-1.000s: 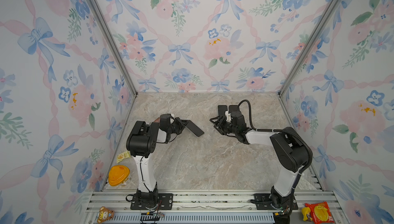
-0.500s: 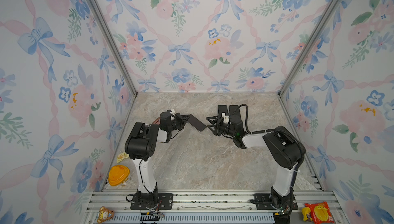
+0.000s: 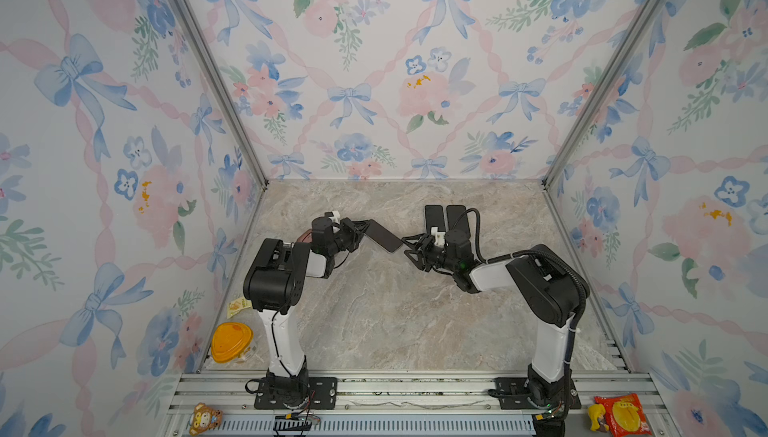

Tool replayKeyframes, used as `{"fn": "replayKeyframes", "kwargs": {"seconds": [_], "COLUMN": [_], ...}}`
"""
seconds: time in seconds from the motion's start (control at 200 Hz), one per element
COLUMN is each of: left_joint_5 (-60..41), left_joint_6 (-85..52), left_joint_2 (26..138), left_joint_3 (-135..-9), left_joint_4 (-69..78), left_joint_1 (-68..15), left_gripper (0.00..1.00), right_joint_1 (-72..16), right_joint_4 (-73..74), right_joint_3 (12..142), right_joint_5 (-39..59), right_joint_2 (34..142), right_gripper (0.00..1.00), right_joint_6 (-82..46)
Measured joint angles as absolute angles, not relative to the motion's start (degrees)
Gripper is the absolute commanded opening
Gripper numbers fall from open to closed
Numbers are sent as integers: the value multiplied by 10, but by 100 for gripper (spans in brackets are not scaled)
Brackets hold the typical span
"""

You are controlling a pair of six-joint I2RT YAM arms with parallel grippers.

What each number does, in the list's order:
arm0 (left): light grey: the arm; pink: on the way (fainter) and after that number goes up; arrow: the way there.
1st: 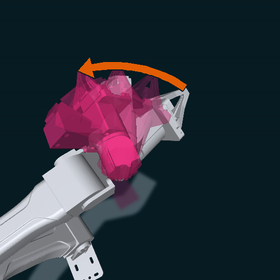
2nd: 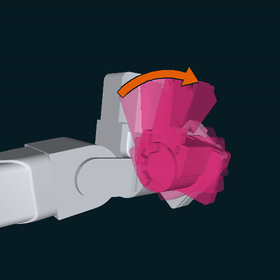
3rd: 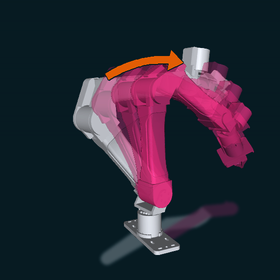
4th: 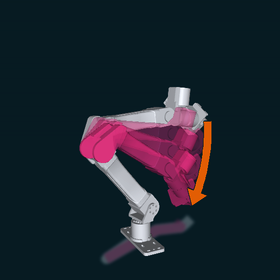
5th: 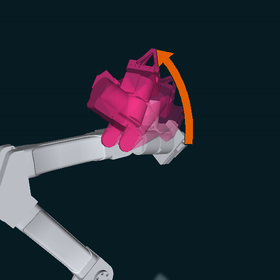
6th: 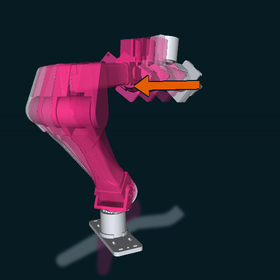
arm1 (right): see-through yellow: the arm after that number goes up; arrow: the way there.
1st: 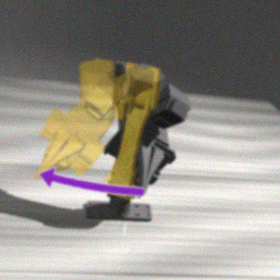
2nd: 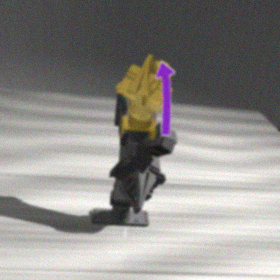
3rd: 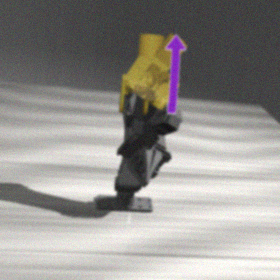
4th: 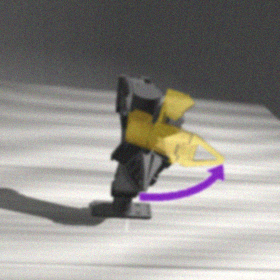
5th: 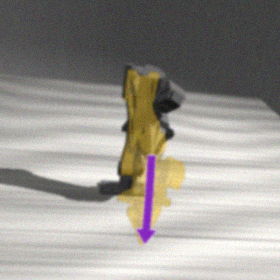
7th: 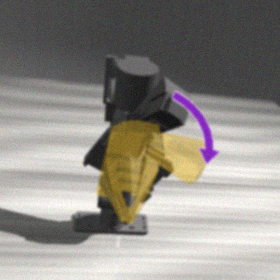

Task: Put the phone into the phone case
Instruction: 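Hold the black phone upright with the left gripper while the right gripper reaches away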

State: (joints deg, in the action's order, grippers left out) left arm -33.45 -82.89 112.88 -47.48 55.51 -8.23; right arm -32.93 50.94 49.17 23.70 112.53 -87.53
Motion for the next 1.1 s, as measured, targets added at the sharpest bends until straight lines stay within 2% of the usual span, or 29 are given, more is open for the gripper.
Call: {"fn": "replayKeyframes", "kwargs": {"seconds": [0.42, 0.69, 0.92, 1.1], "left_joint_5": [-326, -324, -322, -314], "left_joint_6": [-844, -849, -854, -862], "left_joint_2": [1129, 1129, 1129, 1129], "left_joint_3": [-475, -475, -475, -469], "left_joint_4": [574, 584, 590, 592], "left_joint_1": [-82, -84, -91, -91], "left_gripper": [0, 0, 1, 5], "right_joint_1": [-343, -350, -350, -349], "right_joint_4": [548, 562, 566, 584], "right_joint_3": [515, 521, 527, 529], "right_joint_5": [239, 238, 238, 238], "right_joint_2": [1148, 1157, 1157, 1157], "right_gripper": [33, 28, 19, 8], "right_joint_6": [-889, -896, -896, -905]}}
